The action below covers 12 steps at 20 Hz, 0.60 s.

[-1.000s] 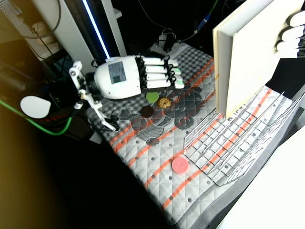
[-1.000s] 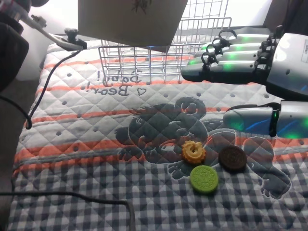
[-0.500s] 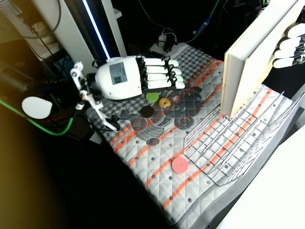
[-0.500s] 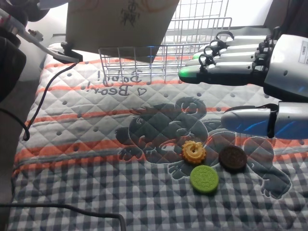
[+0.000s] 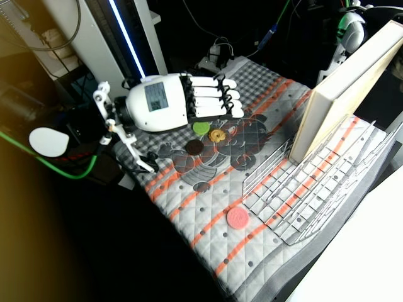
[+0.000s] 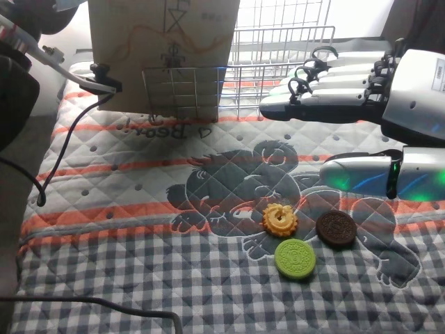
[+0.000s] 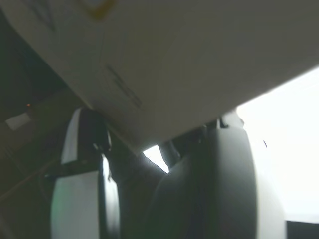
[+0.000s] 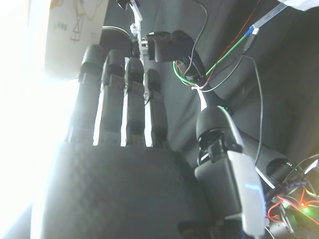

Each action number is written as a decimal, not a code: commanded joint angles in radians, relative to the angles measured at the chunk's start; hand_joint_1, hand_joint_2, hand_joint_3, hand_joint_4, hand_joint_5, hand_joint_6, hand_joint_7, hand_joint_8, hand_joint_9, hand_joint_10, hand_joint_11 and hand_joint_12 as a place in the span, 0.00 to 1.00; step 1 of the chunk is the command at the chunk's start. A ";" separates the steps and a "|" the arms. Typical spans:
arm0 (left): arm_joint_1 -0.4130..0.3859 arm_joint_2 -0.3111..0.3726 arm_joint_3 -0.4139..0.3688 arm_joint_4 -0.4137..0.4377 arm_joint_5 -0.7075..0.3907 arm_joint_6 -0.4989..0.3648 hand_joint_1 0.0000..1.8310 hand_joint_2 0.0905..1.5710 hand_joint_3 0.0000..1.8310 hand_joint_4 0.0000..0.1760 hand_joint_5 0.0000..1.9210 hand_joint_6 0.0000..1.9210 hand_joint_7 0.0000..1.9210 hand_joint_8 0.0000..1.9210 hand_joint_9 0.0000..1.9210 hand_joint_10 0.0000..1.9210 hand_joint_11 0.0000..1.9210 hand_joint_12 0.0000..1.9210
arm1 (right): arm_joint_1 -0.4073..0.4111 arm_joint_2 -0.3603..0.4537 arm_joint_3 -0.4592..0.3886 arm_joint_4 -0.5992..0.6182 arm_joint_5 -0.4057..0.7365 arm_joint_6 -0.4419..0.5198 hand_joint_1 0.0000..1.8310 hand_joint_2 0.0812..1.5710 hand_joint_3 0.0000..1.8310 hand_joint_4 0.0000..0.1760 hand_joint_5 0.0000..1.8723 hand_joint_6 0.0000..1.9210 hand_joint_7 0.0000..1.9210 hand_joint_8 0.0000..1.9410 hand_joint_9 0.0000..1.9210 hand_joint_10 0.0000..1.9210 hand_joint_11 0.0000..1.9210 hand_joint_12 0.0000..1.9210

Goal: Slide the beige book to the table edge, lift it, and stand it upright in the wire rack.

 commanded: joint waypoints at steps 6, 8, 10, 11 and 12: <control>0.011 0.030 -0.012 -0.009 -0.083 -0.022 0.50 0.65 0.00 0.58 0.19 0.00 0.25 0.00 0.29 0.00 0.04 0.50 | 0.007 -0.004 0.002 0.043 0.111 0.014 0.00 0.88 0.00 0.00 0.19 0.00 0.22 0.01 0.22 0.00 0.16 0.15; 0.021 0.038 -0.019 -0.010 -0.074 -0.021 0.33 0.70 0.01 0.91 0.16 0.00 0.23 0.00 0.21 0.00 0.00 0.41 | 0.007 -0.004 0.001 0.044 0.111 0.017 0.00 0.87 0.00 0.00 0.19 0.00 0.22 0.00 0.22 0.01 0.16 0.15; 0.035 0.038 -0.026 -0.024 -0.071 -0.020 0.25 0.74 0.00 0.92 0.15 0.00 0.22 0.00 0.20 0.00 0.00 0.34 | 0.007 -0.003 -0.001 0.045 0.111 0.019 0.00 0.87 0.00 0.00 0.19 0.00 0.22 0.00 0.22 0.00 0.15 0.15; 0.048 0.039 -0.030 -0.035 -0.072 -0.020 0.23 0.74 0.00 0.91 0.14 0.00 0.23 0.00 0.21 0.00 0.00 0.36 | 0.007 -0.003 -0.001 0.046 0.111 0.019 0.00 0.88 0.00 0.00 0.19 0.00 0.23 0.00 0.22 0.00 0.15 0.15; 0.062 0.042 -0.035 -0.047 -0.071 -0.020 0.24 0.74 0.00 0.82 0.14 0.00 0.23 0.00 0.22 0.00 0.00 0.41 | 0.007 -0.003 -0.001 0.048 0.111 0.019 0.00 0.88 0.00 0.00 0.19 0.00 0.22 0.00 0.20 0.00 0.14 0.14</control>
